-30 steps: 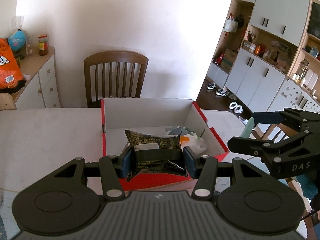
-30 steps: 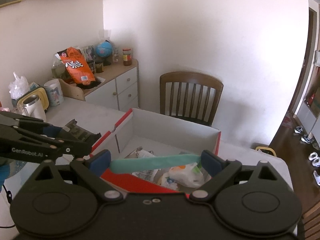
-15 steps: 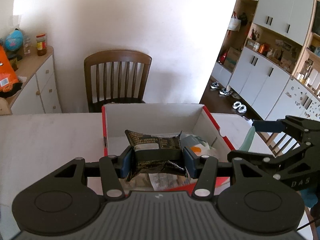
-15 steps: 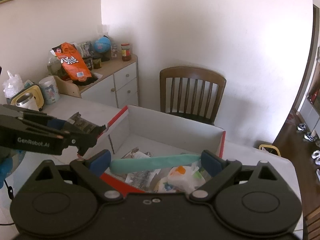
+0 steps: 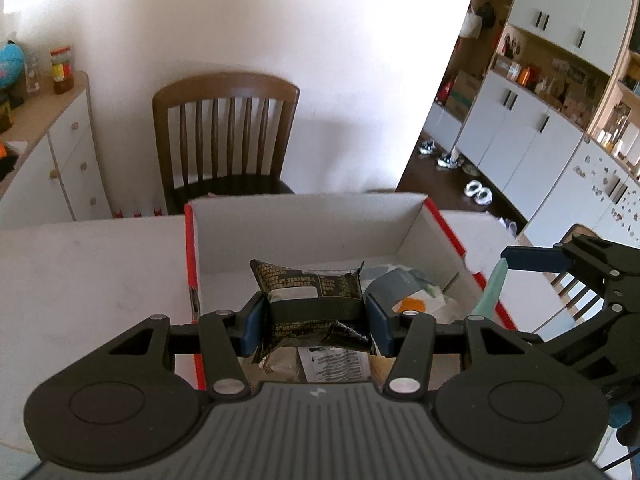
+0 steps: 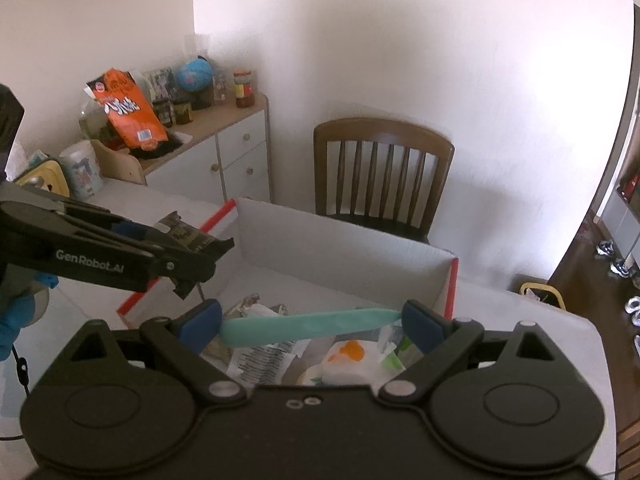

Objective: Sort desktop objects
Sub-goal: 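Lower the dark packet and teal stick into the box and open both grippers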

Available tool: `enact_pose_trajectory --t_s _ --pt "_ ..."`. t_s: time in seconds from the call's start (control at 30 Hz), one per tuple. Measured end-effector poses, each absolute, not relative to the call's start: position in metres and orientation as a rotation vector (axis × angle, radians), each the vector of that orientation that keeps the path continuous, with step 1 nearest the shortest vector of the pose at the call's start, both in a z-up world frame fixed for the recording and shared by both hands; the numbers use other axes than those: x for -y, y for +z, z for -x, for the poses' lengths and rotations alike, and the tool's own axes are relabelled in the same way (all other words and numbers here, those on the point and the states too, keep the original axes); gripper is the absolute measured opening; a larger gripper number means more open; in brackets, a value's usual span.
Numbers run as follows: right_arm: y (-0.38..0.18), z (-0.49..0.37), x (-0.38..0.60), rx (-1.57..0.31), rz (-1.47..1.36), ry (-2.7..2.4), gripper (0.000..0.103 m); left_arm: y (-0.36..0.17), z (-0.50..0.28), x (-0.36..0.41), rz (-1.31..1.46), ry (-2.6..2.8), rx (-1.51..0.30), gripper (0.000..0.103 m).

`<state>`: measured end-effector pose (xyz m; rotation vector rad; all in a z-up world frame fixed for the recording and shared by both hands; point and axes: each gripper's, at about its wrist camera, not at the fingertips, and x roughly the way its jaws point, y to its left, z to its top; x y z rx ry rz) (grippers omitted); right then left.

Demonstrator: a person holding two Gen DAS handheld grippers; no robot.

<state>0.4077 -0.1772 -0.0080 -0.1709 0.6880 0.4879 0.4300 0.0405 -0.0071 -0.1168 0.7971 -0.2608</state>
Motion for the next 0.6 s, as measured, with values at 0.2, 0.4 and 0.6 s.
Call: enact_pose_trajectory --t_s 0.2,0.4,0.6 --pt "-0.032 -0.420 0.172 -0.734 0.186 0.475 0.097 -0.025 -0.446 -0.037 0.097 -0.251 -0.838 0.052" --pt "-0.048 -0.425 0.165 -0.763 0.207 0.475 0.097 -0.038 -0.462 -0.031 0.074 -0.245 -0.867 0.052" --pt "-0.061 -0.436 0.160 -0.792 0.195 0.467 0.097 -0.049 -0.476 -0.026 0.029 -0.217 -0.888 0.052"
